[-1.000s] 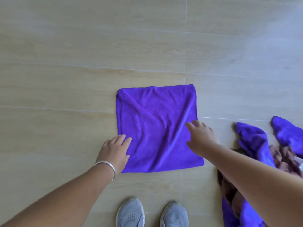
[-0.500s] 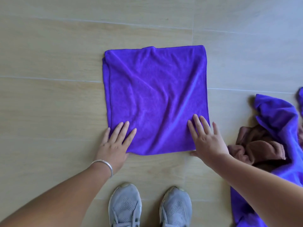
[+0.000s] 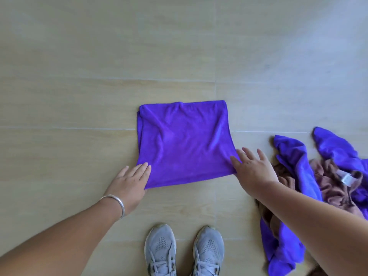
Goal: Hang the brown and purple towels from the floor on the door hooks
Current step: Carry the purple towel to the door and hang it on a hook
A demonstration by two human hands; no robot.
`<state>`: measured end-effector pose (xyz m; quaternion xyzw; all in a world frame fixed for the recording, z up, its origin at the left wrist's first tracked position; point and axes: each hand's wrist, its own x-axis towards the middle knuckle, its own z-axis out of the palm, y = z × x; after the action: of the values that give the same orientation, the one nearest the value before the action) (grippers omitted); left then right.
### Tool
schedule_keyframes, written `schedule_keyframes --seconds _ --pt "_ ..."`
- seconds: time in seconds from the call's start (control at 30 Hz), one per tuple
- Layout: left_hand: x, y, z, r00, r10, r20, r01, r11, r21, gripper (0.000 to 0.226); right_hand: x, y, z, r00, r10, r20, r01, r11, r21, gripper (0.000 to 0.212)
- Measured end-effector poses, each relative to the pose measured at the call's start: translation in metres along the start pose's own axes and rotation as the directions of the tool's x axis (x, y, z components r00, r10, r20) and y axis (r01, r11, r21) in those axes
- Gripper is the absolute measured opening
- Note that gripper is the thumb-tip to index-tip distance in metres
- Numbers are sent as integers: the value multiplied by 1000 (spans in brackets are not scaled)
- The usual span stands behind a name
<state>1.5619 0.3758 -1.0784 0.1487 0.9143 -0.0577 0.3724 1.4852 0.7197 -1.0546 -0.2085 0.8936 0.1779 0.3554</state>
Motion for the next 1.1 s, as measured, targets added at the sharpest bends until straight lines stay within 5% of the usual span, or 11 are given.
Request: schedule_keyframes --seconds 0.4,0.63,1.1 --pt "-68 -61 -245 986 18 -163 -2 995 98 50 -93 89 -224 971 113 -212 -107 994 38 29" --pt "-145 -83 -405 972 11 -236 -10 1000 3 19 -178 141 -353 948 152 -278 -129 987 100 37" --pt "-331 -97 -661 919 1 -394 -23 999 -50 24 -374 198 -542 839 192 -509 -124 978 165 35"
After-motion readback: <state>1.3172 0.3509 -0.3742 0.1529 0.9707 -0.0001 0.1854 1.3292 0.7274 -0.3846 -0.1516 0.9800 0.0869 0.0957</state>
